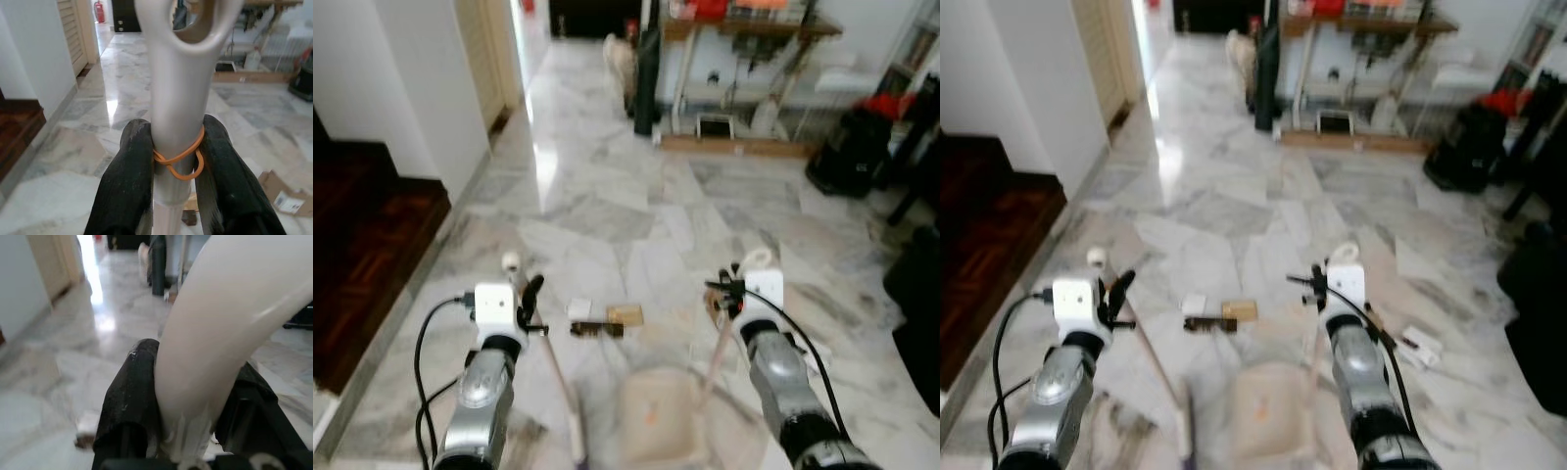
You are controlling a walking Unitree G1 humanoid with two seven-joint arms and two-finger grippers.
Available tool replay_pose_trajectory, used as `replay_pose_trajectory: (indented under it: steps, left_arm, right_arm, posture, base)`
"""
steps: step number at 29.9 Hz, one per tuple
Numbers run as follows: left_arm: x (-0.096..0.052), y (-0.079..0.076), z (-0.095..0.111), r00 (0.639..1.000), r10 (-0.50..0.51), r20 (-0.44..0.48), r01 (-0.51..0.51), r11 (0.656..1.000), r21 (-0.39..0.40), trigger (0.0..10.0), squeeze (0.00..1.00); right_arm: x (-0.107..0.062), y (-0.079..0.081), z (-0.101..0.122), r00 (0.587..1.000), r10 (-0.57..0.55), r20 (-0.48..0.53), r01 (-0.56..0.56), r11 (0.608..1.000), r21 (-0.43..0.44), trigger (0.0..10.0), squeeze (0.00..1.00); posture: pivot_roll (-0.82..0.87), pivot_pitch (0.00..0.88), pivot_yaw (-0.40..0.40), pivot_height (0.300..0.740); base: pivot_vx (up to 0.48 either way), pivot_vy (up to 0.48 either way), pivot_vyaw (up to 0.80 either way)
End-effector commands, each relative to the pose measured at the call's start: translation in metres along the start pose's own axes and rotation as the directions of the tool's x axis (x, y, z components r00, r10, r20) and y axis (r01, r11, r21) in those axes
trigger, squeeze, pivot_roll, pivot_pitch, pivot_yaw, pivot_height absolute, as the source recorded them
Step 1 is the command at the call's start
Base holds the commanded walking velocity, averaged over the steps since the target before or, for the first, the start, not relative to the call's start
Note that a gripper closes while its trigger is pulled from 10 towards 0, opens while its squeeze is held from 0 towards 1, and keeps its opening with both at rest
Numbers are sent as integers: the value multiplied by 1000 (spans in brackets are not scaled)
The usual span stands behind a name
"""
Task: Sweep floor
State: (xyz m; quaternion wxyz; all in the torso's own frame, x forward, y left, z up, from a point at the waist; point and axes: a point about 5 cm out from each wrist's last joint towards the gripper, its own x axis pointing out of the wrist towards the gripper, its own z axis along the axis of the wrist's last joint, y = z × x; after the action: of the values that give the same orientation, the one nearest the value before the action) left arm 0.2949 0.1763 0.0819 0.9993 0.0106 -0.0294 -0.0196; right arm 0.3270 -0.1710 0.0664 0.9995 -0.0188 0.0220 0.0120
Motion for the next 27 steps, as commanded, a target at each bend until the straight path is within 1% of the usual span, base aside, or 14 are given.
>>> replay_pose_trajectory:
  steps: [1,6,12,27]
  left_arm:
    - [4,-6,10,999,-18,48,18,1000,-5,10000,0]
    - [4,-7,10,999,-17,51,18,1000,-2,10000,0]
    - [4,-6,10,999,-16,52,16,1000,1,10000,0]
    - [4,-7,10,998,-16,54,16,1000,2,10000,0]
  right_arm:
    - [5,-14,18,995,-48,85,50,999,-21,10000,0]
    - [7,-14,22,995,-47,94,49,999,-24,10000,0]
    - [7,-11,21,994,-41,97,43,999,-20,10000,0]
    - [6,-12,21,995,-40,94,42,999,-23,10000,0]
  posture:
    - [68,0,-2,740]
    - [70,0,-3,740]
    - [71,0,-4,740]
    - [73,0,-4,740]
  base:
    - [349,0,0]
    - [346,0,0]
    - [347,0,0]
    - [346,0,0]
